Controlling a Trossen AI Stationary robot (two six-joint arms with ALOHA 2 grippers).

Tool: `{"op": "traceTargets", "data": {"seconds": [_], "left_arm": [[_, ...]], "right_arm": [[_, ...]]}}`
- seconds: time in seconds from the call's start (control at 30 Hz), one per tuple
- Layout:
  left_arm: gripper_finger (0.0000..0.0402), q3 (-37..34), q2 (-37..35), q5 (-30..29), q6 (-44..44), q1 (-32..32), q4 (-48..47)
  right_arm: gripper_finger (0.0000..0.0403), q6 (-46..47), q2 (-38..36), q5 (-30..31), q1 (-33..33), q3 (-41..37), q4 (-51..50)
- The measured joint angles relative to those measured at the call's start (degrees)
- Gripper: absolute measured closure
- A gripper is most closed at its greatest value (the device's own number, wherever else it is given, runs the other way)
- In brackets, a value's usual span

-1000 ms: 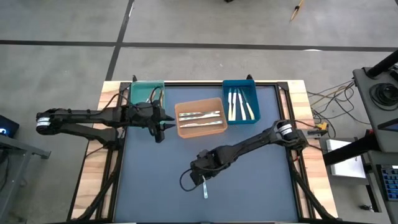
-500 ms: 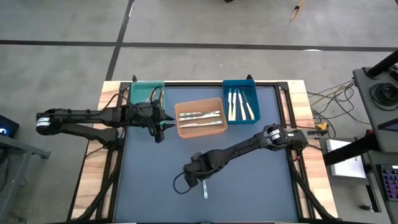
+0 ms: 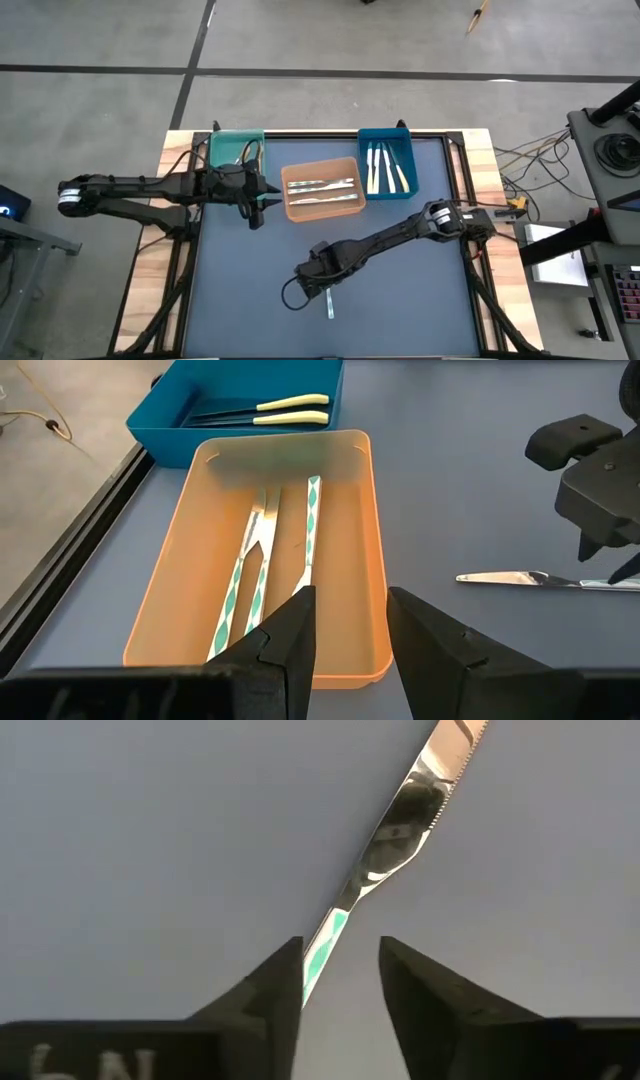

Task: Sort silverware by color (type)
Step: Put the white knife in the orange bin

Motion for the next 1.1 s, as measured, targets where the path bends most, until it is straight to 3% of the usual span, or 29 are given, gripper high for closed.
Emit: {"op": "traceTargets", "data": {"seconds": [0.17, 0.3, 1.1], "left_arm": [[0.0294, 0.0, 0.0, 0.0, 0.03, 0.0, 0.05], [0.0294, 0.0, 0.0, 0.0, 0.44, 0.0, 0.08], [0.0294, 0.0, 0.0, -0.9, 0.46, 0.0, 0.13]], "right_arm": [[0.0235, 0.0, 0.0, -0.01, 0.0, -0.18, 0.6], [0.0216, 0.0, 0.0, 0.01, 0.0, -0.28, 2.9], [0.0225, 1.98, 2.29, -0.14, -0.02, -1.07, 3.79]]}}
